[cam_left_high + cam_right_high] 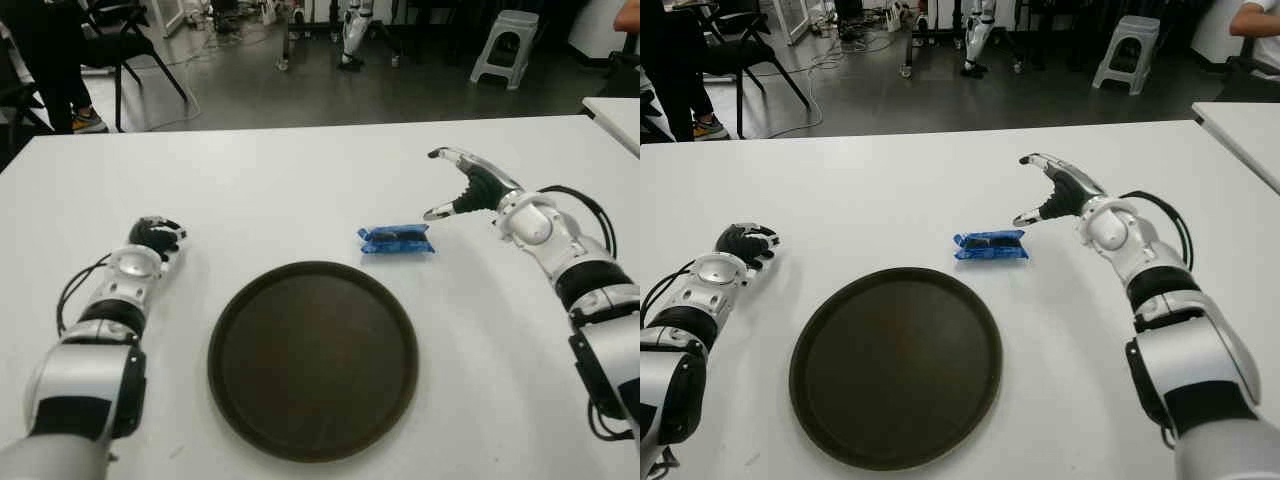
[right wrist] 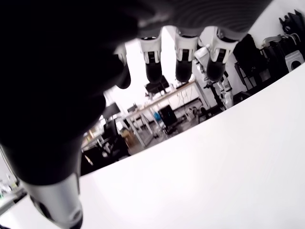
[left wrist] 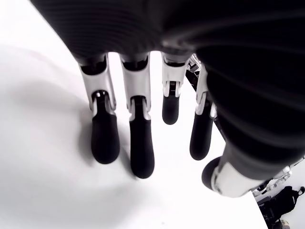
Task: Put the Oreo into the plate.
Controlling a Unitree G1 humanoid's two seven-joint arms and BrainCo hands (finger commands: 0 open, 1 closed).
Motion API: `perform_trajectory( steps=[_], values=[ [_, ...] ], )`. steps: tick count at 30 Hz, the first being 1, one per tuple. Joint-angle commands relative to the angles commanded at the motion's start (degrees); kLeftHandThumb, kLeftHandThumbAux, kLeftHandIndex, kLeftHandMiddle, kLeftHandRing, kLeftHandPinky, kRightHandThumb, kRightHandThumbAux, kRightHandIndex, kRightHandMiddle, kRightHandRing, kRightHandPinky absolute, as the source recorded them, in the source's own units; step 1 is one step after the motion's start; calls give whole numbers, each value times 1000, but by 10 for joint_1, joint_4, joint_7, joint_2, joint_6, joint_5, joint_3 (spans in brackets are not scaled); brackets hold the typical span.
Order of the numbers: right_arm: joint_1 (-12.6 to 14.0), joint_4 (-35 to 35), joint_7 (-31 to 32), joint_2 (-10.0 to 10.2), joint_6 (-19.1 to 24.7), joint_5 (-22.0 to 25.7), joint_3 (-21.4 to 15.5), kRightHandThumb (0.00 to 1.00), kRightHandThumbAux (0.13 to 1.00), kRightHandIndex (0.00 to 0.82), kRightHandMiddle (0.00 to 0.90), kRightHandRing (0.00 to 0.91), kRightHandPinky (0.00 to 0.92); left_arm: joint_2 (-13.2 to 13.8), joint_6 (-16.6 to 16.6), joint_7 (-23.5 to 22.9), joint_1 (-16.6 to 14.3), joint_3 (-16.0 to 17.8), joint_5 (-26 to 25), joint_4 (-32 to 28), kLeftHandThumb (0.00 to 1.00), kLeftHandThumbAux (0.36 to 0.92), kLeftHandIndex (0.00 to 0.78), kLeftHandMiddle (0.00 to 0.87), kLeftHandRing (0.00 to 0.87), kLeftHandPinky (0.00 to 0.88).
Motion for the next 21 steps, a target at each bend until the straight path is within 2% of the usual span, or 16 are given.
perform_trajectory(
  steps=[6,9,15,21],
  values=[
    [-13,0,5,-8,13,-28,27,0,755,11,7,17,9,0,0,-3,-1,0,0,1,671,731,397,148,174,167],
    [-24,5,15,-11,26,-47,46,0,772,10,12,17,9,0,2,-4,-2,-4,4,1,668,731,396,151,174,158],
    [-37,12,26,-11,33,-65,68,0,797,20,31,34,23,-2,7,-2,-4,-8,6,1,667,731,396,153,172,156],
    [-51,16,51,-7,37,-81,87,0,805,22,36,44,31,-4,5,1,-3,-4,1,0,670,731,397,167,195,192]
  ],
)
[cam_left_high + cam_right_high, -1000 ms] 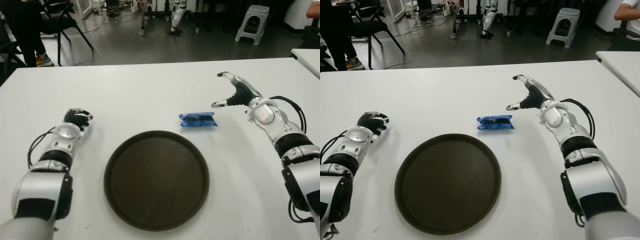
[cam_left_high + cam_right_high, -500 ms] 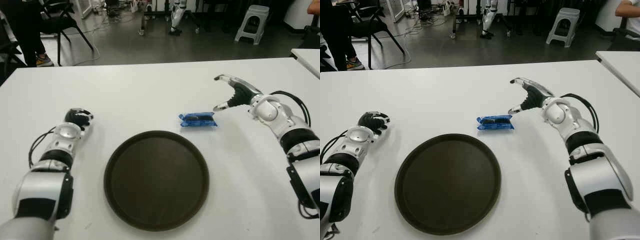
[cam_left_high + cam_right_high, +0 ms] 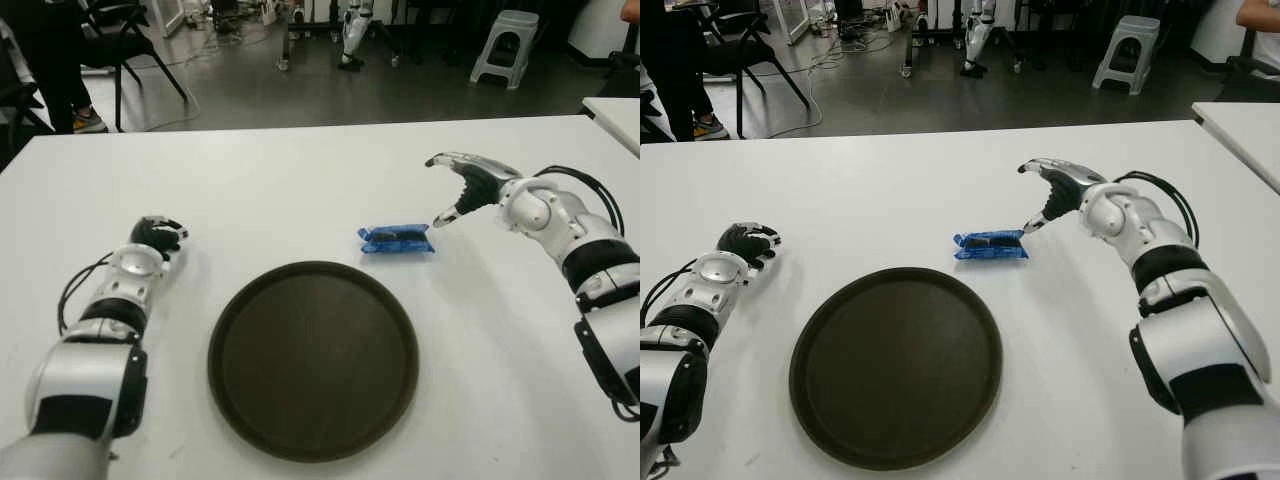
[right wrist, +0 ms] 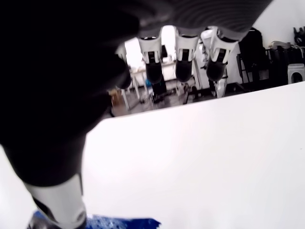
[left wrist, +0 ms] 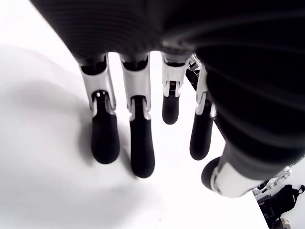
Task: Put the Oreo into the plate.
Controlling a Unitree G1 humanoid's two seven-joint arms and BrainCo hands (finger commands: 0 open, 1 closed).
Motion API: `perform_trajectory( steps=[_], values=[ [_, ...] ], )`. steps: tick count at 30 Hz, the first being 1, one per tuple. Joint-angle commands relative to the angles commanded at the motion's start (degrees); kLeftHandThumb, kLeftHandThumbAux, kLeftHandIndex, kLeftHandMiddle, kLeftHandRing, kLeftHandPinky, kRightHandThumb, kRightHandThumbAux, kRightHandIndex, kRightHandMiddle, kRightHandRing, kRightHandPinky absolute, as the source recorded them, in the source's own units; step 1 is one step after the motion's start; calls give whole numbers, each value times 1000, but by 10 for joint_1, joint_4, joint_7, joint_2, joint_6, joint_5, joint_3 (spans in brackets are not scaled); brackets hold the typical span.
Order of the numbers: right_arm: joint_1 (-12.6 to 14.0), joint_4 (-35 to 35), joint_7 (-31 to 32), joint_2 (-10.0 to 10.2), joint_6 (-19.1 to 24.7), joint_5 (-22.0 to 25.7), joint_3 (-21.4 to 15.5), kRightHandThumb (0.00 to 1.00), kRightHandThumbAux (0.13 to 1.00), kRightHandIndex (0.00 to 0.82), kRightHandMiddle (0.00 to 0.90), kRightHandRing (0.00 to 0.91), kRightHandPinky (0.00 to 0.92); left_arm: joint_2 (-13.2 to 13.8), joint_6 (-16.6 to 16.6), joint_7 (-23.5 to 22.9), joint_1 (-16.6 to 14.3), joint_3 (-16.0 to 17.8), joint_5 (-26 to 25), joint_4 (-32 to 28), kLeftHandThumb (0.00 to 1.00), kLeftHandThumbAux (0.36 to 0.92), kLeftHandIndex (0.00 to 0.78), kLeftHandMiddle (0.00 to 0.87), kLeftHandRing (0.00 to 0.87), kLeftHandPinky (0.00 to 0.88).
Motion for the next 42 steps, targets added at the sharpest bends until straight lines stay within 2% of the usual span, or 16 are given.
perform_trajectory(
  steps=[8,17,23,31,38,42],
  values=[
    [-13,5,32,7,-1,-16,23,0,815,17,43,33,26,-1,-1,1,0,2,-1,1,670,729,397,191,224,247],
    [-22,6,56,16,-3,-23,42,0,836,12,53,43,24,-2,6,2,-1,0,1,1,671,727,397,179,217,248],
    [-22,8,55,21,-5,-25,47,0,842,11,55,47,27,-3,6,3,0,3,-2,1,673,725,398,192,224,254],
    [-30,8,77,31,-5,-20,48,0,844,15,58,52,27,-3,5,4,0,2,-2,0,672,726,397,170,196,214],
    [-30,10,72,36,-6,-24,50,0,846,13,51,46,21,-3,-1,5,0,0,-1,-1,670,728,397,181,209,226],
    [-32,11,78,39,-11,-20,49,0,855,16,53,50,27,-4,-2,3,1,3,-4,-2,671,727,397,208,237,267]
  ],
)
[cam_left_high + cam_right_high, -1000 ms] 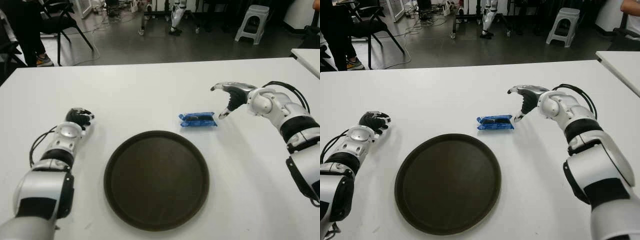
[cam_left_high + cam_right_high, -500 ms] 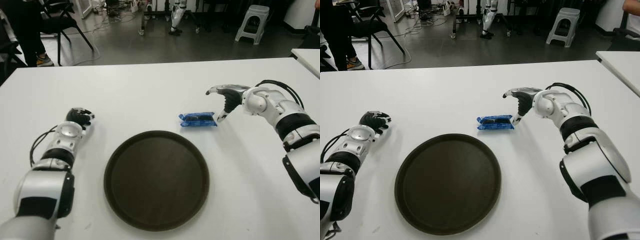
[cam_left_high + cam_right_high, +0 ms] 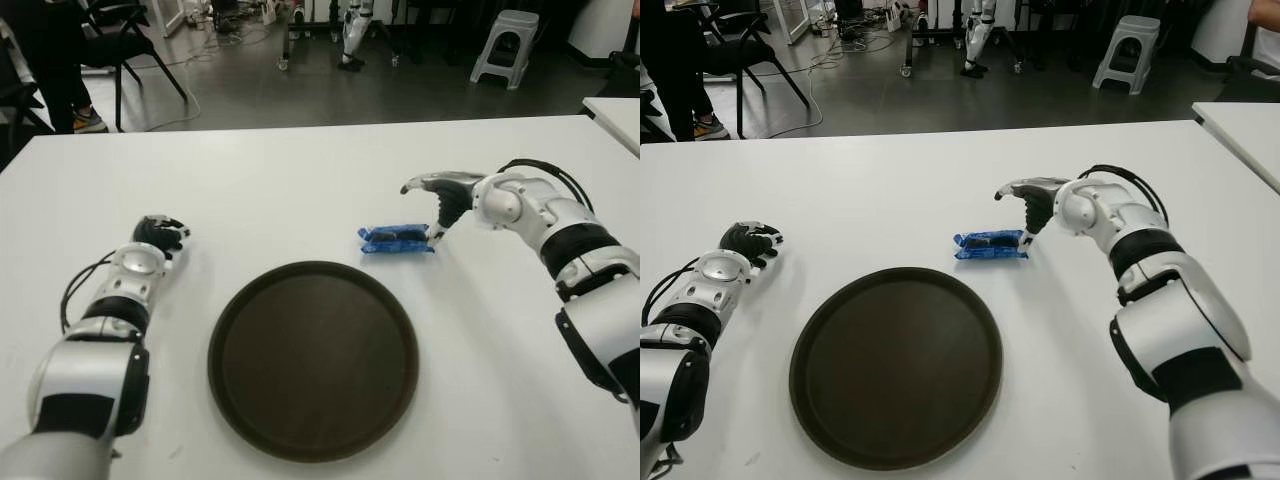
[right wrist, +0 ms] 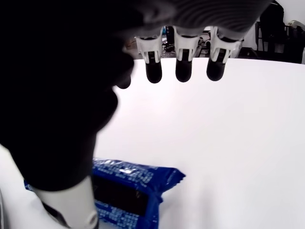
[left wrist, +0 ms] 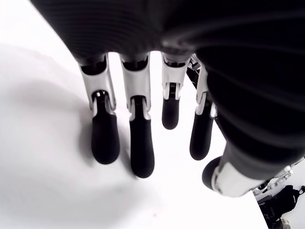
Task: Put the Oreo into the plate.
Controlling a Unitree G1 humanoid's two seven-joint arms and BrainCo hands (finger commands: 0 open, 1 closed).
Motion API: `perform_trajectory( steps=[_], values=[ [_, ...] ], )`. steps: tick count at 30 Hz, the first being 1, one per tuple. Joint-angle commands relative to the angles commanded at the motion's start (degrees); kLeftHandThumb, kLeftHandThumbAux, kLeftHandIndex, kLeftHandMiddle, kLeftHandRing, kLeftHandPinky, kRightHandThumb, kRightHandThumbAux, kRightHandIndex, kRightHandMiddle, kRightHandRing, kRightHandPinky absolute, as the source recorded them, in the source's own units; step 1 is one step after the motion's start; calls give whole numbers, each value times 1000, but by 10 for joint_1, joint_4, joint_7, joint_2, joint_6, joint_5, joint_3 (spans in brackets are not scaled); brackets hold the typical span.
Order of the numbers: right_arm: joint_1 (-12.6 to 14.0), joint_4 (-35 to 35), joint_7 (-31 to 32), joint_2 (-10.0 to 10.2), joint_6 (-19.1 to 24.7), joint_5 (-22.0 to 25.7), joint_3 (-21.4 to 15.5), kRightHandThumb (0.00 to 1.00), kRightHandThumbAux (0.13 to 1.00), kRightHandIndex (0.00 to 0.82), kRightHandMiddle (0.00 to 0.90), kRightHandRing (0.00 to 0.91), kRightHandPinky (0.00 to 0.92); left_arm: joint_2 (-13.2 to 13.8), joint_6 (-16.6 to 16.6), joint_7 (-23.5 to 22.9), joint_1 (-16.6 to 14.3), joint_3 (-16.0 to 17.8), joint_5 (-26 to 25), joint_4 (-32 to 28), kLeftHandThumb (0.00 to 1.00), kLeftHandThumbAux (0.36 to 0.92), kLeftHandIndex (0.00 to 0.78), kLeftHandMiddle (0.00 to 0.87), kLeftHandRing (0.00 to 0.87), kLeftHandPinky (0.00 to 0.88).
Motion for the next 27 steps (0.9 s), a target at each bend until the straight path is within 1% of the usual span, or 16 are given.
perform_trajectory(
  steps=[3,14,23,27],
  values=[
    [-2,1,7,3,0,1,0,0,856,17,52,50,28,0,2,-2,-1,1,-1,1,672,727,397,211,240,267],
    [0,7,14,17,-3,11,-10,0,860,29,60,60,51,2,10,1,-2,-4,5,4,670,725,397,179,208,219],
    [-5,15,23,40,11,8,-12,0,879,33,48,60,57,1,8,-1,-2,1,0,3,672,725,398,190,223,239],
    [-4,15,29,43,10,11,-15,0,880,38,48,57,52,1,8,-2,-2,1,0,3,672,726,398,190,226,241]
  ],
)
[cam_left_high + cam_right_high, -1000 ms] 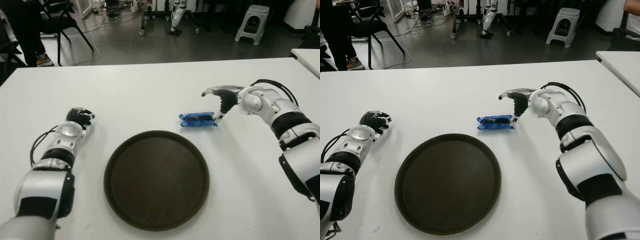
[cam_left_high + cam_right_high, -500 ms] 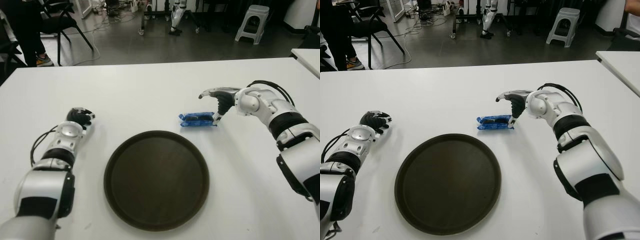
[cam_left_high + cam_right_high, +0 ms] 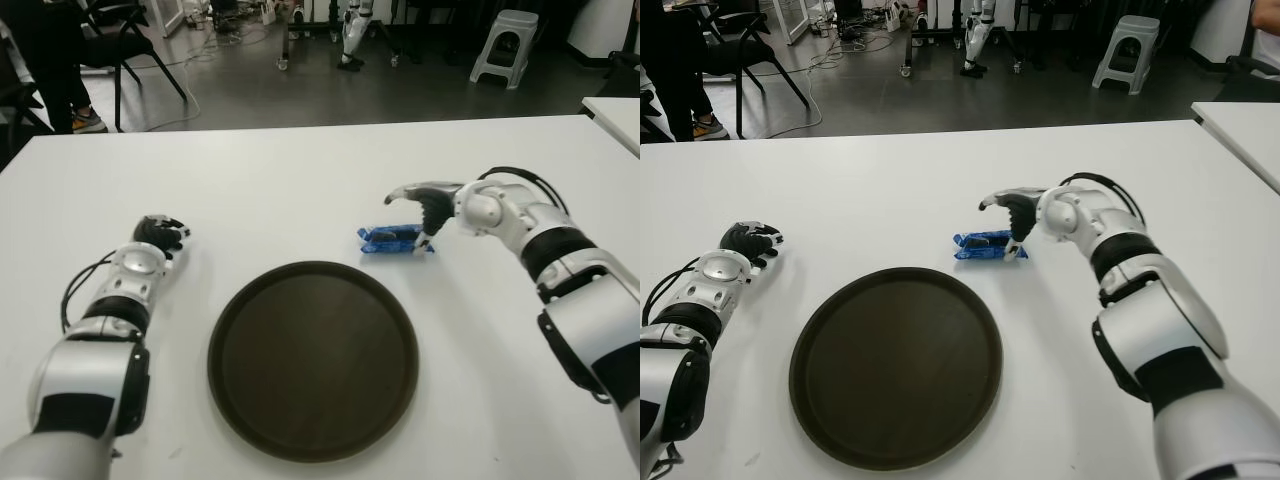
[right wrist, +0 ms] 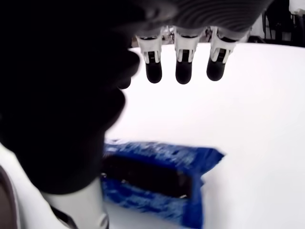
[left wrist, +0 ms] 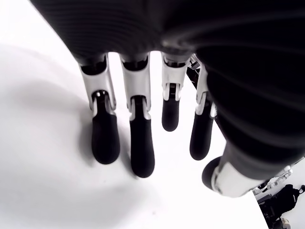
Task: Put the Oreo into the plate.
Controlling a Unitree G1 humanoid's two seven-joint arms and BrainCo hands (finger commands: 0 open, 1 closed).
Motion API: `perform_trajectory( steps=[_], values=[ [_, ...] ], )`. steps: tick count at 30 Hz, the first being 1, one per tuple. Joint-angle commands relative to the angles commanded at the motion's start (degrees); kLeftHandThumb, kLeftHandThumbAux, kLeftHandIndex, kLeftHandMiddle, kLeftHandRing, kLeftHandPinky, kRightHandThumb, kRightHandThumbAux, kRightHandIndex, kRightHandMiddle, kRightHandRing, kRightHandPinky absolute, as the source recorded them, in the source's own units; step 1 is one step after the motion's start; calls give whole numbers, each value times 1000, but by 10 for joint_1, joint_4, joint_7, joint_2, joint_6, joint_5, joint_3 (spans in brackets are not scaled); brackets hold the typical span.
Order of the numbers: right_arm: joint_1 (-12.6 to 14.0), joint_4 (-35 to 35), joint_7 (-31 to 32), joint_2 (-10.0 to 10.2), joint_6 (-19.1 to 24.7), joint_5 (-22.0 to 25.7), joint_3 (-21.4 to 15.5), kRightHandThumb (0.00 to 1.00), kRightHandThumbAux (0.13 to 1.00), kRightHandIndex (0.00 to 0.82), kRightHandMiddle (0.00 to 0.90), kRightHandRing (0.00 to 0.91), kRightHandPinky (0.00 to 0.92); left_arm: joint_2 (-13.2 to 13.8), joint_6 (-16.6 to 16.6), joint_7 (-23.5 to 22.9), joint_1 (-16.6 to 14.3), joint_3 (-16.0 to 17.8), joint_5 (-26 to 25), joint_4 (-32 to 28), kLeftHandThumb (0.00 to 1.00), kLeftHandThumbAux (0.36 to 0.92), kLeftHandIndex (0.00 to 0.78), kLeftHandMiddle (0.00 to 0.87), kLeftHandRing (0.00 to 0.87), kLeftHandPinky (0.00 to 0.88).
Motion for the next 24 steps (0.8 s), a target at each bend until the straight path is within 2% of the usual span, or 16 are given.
perform_trajectory(
  steps=[15,24],
  values=[
    [8,3,15,13,-4,24,-23,0,873,25,39,35,37,3,-9,-4,3,4,-2,2,673,725,399,202,228,241],
    [5,3,26,21,19,31,-27,0,862,13,24,17,15,3,-1,-4,0,-3,3,1,668,729,397,196,220,201]
  ],
)
